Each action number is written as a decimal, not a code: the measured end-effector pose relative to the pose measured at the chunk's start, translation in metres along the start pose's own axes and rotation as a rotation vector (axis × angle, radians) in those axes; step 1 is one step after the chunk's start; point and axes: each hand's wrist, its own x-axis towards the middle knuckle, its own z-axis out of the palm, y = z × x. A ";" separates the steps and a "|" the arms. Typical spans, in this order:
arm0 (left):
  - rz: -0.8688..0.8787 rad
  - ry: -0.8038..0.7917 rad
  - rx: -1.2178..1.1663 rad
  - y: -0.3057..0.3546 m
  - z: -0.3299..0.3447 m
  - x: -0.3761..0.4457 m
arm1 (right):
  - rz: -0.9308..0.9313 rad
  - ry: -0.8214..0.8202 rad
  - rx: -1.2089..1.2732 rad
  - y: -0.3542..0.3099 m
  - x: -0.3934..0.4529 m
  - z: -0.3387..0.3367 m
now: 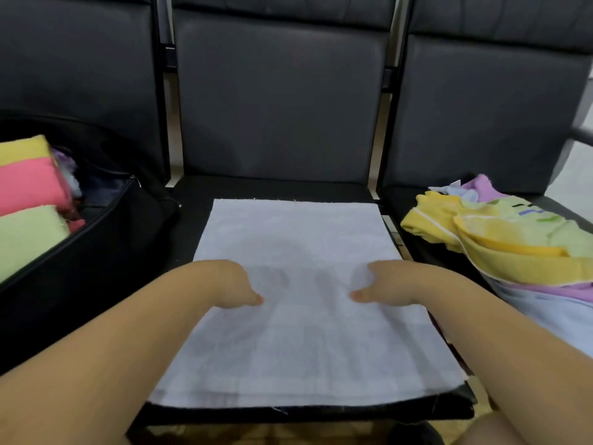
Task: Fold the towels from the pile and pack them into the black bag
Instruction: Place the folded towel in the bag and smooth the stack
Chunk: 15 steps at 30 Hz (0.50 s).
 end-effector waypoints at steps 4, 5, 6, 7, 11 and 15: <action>0.030 -0.029 0.012 -0.020 0.011 0.002 | -0.035 0.018 -0.020 0.004 -0.001 0.012; 0.046 0.019 -0.023 -0.025 0.014 0.005 | -0.059 0.057 0.012 0.007 0.001 0.015; 0.054 0.070 -0.060 -0.029 0.017 0.006 | -0.075 0.093 0.054 0.010 0.000 0.016; 0.057 0.111 -0.081 -0.031 0.019 0.005 | -0.081 0.120 0.103 0.013 -0.003 0.016; 0.040 0.178 -0.098 -0.039 0.015 -0.009 | -0.102 0.195 0.294 0.026 -0.023 0.010; -0.098 0.162 -0.113 -0.061 0.008 -0.025 | 0.031 0.146 0.280 0.046 -0.043 0.006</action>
